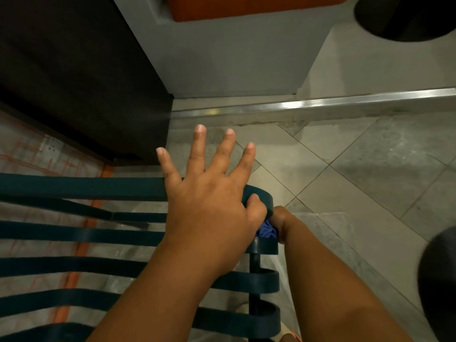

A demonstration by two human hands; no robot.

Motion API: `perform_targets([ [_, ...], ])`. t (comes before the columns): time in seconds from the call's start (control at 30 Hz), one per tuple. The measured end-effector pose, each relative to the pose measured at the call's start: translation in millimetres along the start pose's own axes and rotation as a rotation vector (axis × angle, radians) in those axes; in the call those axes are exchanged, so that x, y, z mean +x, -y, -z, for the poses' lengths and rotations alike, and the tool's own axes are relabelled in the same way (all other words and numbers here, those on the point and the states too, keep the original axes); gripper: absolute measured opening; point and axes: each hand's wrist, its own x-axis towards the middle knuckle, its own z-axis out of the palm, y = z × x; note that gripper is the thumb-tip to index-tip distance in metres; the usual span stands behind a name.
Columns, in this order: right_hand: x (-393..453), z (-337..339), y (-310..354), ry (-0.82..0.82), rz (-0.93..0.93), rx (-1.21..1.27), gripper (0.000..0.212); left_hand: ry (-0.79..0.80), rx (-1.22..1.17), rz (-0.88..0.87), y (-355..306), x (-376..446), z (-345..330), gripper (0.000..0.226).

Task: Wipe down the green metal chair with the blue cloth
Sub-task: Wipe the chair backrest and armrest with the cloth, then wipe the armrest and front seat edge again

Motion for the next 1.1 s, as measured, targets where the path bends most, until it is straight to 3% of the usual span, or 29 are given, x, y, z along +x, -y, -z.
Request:
perform_targets([
  [0.2,-30.3,3.3,24.5,0.047,0.034,-0.045,0.030,0.048,-0.009,-0.011,-0.9,0.2,8.0,0.065],
  [0.37,-104.3,7.2,41.1,0.081,0.120,0.113,0.027,0.103,-0.039,-0.018,-0.8,-0.6,15.1,0.073],
  [0.47,-154.0,-4.0,46.5,-0.054,0.267,0.148,0.029,0.106,-0.103,-0.027,1.3,-1.8,16.8,0.074],
  [0.6,-206.6,-38.0,45.0,-0.334,0.584,-0.145,0.045,0.057,-0.398,-0.094,14.1,-7.9,18.9,0.068],
  [0.73,-229.0,-76.2,33.6,-0.424,0.809,-0.327,0.052,-0.163,-0.746,-0.039,40.7,-27.1,18.8,0.071],
  [0.83,-251.3,-78.1,36.3,-0.339,0.866,-0.242,0.055,-0.358,-0.853,0.132,60.8,-47.0,21.0,0.064],
  [0.93,-275.4,-65.9,49.3,-0.112,0.751,0.028,0.050,-0.455,-0.943,0.277,74.1,-63.5,31.0,0.052],
  [1.0,-291.4,-58.9,63.9,0.128,0.583,0.381,0.039,-0.393,-1.105,0.355,77.2,-69.7,41.6,0.038],
  [1.1,-302.5,-54.2,78.4,0.387,0.345,0.805,0.023,-0.071,-1.406,0.519,81.0,-72.3,57.5,0.029],
])
